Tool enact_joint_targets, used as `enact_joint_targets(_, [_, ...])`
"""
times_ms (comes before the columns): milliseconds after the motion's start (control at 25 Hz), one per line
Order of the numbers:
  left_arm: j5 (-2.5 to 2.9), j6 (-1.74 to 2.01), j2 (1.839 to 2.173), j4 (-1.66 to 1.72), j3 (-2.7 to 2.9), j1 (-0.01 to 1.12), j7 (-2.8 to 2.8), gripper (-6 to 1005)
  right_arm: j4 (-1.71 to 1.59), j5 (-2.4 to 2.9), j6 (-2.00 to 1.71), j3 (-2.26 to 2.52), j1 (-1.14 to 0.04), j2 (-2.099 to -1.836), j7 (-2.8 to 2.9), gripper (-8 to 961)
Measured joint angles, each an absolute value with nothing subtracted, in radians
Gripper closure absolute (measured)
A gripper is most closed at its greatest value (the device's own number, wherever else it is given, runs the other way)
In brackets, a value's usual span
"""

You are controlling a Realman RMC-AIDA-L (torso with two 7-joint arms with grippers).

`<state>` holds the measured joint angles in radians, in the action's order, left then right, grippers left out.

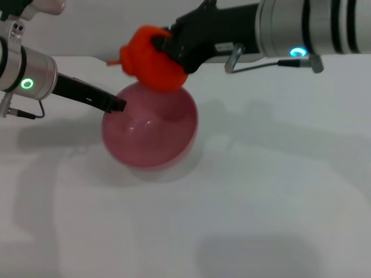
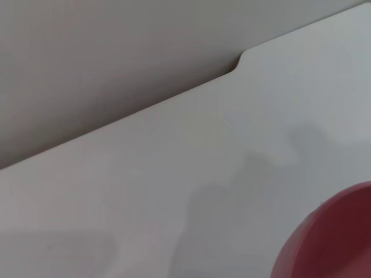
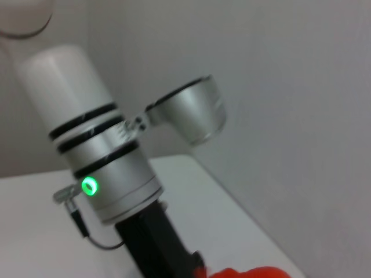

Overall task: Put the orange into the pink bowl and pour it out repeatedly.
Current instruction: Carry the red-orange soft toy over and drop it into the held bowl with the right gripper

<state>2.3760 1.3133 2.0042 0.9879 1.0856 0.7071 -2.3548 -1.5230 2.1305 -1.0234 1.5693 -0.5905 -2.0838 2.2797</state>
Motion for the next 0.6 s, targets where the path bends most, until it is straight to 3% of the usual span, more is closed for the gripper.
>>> enact_joint_targets(560, [2.376, 1.312, 2.009, 0.988, 1.089, 0.721, -2.352, 897, -1.469, 2.141, -1.047, 1.618, -0.608, -2.079, 2.243, 803])
enact_joint_targets(600, [2.376, 1.313, 2.01, 0.988, 1.089, 0.721, -2.352, 896, -1.469, 2.14, -1.042, 1.615, -0.604, -2.08, 2.243, 763])
